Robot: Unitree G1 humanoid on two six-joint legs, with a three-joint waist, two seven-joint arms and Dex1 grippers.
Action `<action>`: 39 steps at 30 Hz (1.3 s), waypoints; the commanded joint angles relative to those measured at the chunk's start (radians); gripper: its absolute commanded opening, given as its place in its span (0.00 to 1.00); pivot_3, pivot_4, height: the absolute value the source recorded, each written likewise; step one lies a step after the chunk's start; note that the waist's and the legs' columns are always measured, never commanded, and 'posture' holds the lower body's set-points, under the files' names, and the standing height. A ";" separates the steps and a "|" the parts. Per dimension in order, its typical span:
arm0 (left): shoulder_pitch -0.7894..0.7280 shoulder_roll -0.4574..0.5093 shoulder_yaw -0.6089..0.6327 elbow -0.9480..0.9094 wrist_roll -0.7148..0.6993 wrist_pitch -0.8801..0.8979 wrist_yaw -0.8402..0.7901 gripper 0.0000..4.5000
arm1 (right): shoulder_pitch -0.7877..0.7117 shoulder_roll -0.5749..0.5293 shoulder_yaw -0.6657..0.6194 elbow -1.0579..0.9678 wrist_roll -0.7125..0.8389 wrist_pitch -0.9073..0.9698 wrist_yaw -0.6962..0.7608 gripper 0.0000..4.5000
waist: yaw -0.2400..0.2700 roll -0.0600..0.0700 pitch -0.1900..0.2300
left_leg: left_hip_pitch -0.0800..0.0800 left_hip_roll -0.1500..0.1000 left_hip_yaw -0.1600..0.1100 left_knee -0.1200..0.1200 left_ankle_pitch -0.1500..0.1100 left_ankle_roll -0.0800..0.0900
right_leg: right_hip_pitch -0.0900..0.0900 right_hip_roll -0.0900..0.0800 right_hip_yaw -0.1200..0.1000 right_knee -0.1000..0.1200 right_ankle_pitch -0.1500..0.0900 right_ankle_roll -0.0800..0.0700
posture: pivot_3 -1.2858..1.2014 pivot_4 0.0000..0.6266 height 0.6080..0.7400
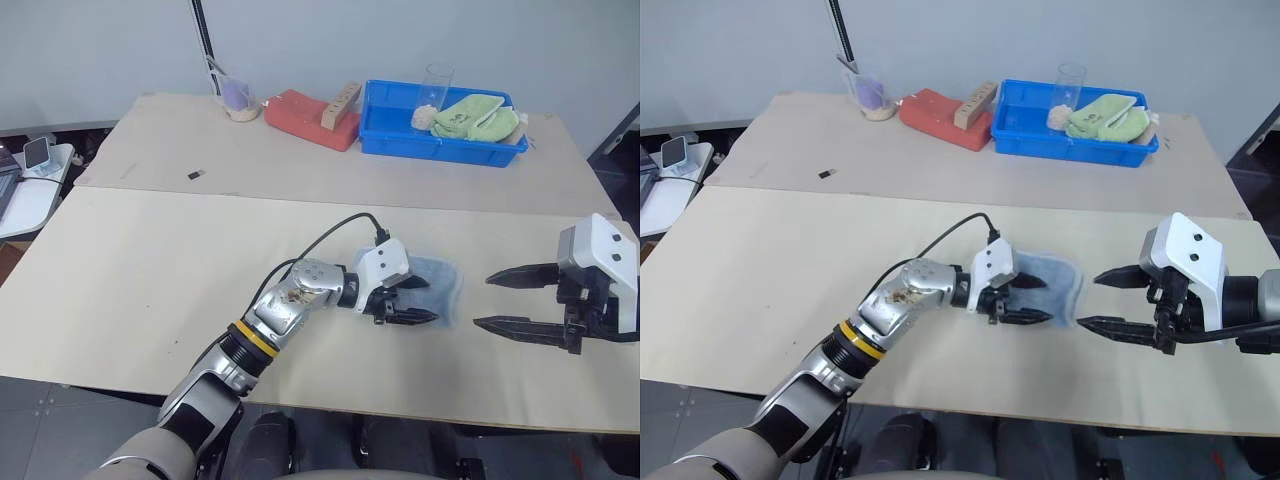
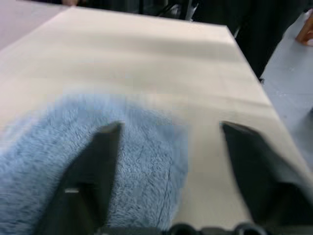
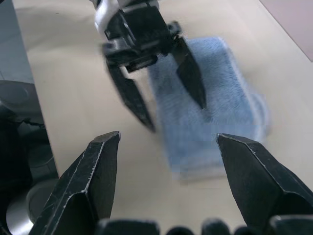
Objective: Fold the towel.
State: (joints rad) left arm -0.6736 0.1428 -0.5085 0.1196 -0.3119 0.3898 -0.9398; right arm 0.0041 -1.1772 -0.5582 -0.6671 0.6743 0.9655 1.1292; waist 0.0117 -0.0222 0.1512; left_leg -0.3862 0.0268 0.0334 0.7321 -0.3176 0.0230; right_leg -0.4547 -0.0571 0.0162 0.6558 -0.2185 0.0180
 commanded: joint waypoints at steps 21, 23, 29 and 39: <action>0.208 0.626 0.507 -0.426 -0.281 0.075 -0.334 1.00 | -0.325 0.435 0.451 0.543 -0.264 -0.357 -0.339 0.99 | -0.008 0.001 0.000 | 0.003 0.001 0.001 0.000 0.000 0.000 | -0.001 0.000 0.000 0.000 0.002 -0.003 | 0.52 0.24 0.51; 0.227 0.631 0.524 -0.443 -0.290 0.076 -0.323 1.00 | -0.360 0.438 0.492 0.622 -0.279 -0.374 -0.293 0.99 | -0.007 0.001 0.000 | 0.003 0.001 0.003 0.000 0.000 0.000 | -0.002 0.001 0.000 0.001 0.002 -0.004 | 0.52 0.24 0.51; 0.281 0.618 0.572 -0.509 -0.345 0.072 -0.287 1.00 | -0.461 0.452 0.582 0.777 -0.258 -0.306 -0.153 0.94 | -0.015 0.001 0.000 | 0.003 0.002 0.004 0.000 0.000 0.000 | -0.002 0.003 0.000 0.001 0.004 -0.007 | 0.52 0.24 0.51; 0.386 0.640 0.660 -0.584 -0.430 0.085 -0.249 1.00 | -0.513 0.468 0.639 0.828 -0.309 -0.327 -0.099 0.20 | -0.022 0.001 0.000 | 0.003 0.003 0.002 0.000 0.000 0.000 | -0.002 0.002 0.000 0.002 0.004 -0.008 | 0.52 0.24 0.51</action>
State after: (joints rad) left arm -0.2908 0.7697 0.1214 -0.4330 -0.7289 0.4833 -1.1926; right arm -0.4946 -0.7053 0.0880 0.1671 0.3759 0.6719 1.0231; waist -0.0106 -0.0209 0.1509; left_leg -0.3828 0.0297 0.0352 0.7323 -0.3172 0.0225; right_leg -0.4565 -0.0546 0.0158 0.6577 -0.2144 0.0104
